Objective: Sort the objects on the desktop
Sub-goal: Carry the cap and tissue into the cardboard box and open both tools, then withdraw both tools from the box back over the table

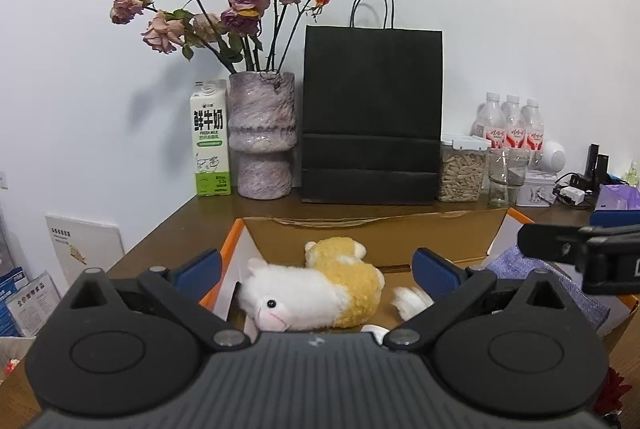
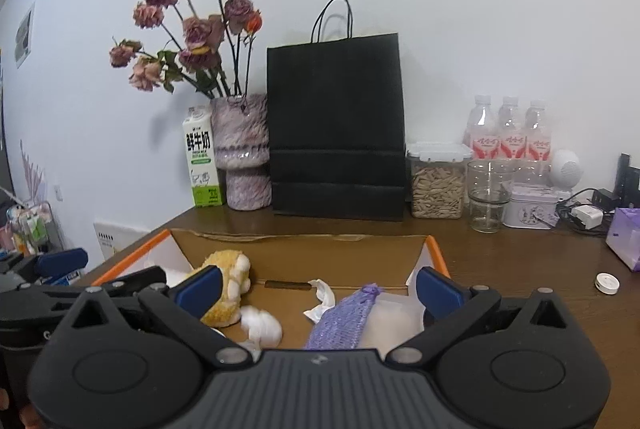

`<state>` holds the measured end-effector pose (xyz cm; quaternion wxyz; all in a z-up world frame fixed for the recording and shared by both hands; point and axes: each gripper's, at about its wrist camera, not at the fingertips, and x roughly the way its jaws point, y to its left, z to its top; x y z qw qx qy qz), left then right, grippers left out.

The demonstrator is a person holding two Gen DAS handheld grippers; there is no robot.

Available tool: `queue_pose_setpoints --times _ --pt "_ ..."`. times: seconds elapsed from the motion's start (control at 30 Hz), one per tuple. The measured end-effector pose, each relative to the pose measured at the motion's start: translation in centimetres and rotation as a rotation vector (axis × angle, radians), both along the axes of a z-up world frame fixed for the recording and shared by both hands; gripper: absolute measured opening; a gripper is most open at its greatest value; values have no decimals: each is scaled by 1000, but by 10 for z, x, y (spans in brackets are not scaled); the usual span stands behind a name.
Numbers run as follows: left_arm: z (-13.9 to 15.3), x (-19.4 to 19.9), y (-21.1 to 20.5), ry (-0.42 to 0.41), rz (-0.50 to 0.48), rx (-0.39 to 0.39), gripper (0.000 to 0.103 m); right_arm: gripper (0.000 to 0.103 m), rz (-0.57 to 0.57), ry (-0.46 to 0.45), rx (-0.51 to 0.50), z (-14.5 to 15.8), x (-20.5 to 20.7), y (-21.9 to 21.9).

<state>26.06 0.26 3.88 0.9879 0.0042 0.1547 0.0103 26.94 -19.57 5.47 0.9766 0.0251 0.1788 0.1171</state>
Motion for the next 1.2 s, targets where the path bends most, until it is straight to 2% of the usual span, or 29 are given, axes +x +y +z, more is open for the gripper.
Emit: queue_pose_setpoints --times 0.63,0.93,1.2 --pt "7 -17 0 -25 -15 5 103 103 26 -6 -39 4 -16 6" --pt "25 -42 9 -67 -10 -43 103 103 39 -25 -49 18 -42 10" --pt "32 -75 19 -64 -9 -92 103 103 25 -25 -62 23 -78 3"
